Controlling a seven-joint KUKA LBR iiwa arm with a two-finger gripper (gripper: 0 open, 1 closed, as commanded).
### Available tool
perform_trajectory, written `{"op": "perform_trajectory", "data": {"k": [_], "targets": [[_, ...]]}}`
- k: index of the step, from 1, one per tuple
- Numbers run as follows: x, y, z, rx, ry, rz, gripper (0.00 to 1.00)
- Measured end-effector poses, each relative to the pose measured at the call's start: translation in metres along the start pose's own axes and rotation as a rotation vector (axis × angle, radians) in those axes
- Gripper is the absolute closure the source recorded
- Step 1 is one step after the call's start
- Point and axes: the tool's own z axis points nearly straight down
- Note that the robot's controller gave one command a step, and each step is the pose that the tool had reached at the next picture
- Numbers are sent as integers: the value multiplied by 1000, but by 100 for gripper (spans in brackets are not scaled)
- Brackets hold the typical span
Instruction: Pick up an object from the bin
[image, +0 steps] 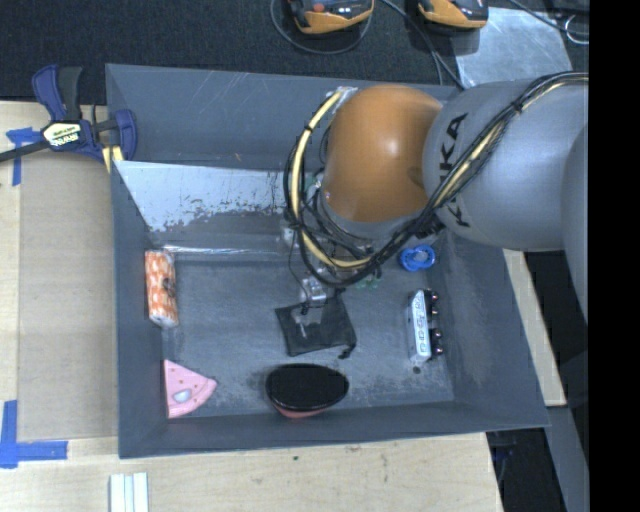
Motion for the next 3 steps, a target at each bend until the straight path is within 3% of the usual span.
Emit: {"op": "perform_trajectory", "data": {"k": [1,2,3], "targets": [[47,-41,-3,0,-1,132,0],[49,-45,-5,1,0,129,0],[52,-33,-12,0,1,-62,0]]}}
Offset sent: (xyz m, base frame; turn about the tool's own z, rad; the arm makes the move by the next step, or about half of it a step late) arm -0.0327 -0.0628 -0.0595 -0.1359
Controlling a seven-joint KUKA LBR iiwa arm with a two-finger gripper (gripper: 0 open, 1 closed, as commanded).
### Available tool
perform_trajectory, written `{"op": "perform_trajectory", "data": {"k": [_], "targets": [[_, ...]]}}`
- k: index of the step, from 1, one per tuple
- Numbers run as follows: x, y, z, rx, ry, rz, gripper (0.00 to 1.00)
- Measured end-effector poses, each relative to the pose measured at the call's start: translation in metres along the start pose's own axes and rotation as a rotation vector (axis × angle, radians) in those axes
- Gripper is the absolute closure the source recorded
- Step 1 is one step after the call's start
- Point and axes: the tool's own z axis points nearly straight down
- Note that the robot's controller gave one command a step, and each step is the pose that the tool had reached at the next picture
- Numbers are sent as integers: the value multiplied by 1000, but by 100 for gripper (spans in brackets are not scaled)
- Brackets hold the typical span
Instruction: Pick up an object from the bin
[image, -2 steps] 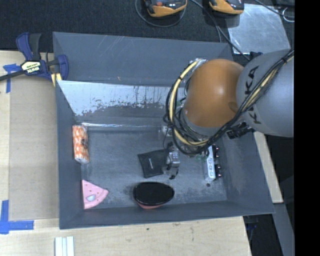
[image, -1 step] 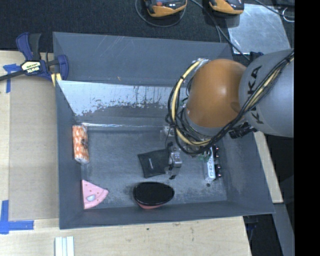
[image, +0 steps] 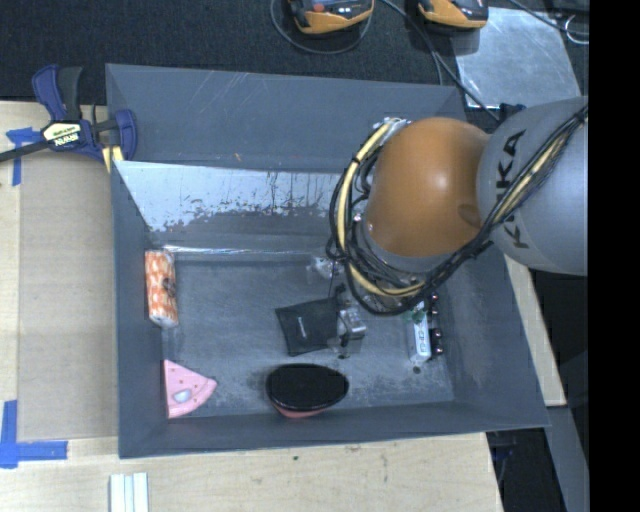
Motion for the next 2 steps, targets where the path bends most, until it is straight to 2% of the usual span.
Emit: {"op": "perform_trajectory", "data": {"k": [1,2], "targets": [[-37,5,58,0,-11,52,0],[-8,3,101,0,-4,35,100]]}}
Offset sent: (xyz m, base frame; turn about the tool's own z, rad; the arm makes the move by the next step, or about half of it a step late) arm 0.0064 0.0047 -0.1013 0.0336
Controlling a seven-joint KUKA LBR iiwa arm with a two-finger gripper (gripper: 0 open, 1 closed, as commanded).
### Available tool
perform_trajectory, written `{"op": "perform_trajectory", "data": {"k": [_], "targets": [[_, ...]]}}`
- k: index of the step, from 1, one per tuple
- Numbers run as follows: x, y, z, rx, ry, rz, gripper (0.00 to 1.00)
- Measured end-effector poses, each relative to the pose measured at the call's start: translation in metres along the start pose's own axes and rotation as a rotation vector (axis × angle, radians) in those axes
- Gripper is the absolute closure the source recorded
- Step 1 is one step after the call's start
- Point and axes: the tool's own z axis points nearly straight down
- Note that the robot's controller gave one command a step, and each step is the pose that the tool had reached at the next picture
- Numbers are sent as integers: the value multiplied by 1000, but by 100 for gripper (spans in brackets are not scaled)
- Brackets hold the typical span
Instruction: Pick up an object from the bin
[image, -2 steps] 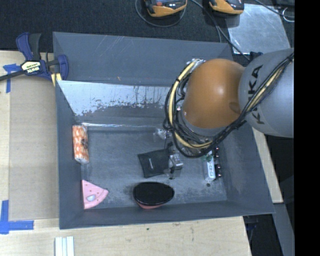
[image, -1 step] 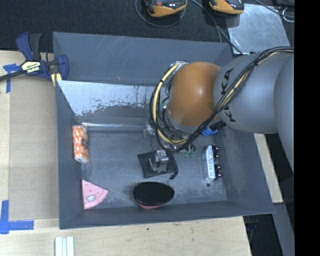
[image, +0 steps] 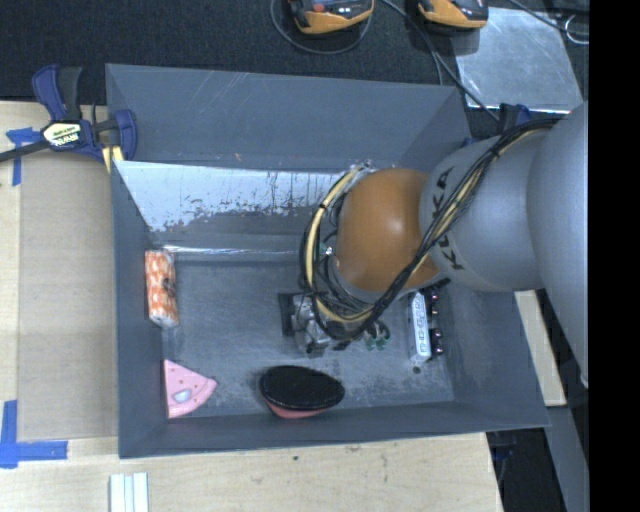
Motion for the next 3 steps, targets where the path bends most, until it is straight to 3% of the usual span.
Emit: {"op": "perform_trajectory", "data": {"k": [1,2,3], "targets": [[0,0,0,0,0,0,100],[-21,-18,-56,1,-7,-46,100],[-29,-8,-126,0,-3,-4,100]]}}
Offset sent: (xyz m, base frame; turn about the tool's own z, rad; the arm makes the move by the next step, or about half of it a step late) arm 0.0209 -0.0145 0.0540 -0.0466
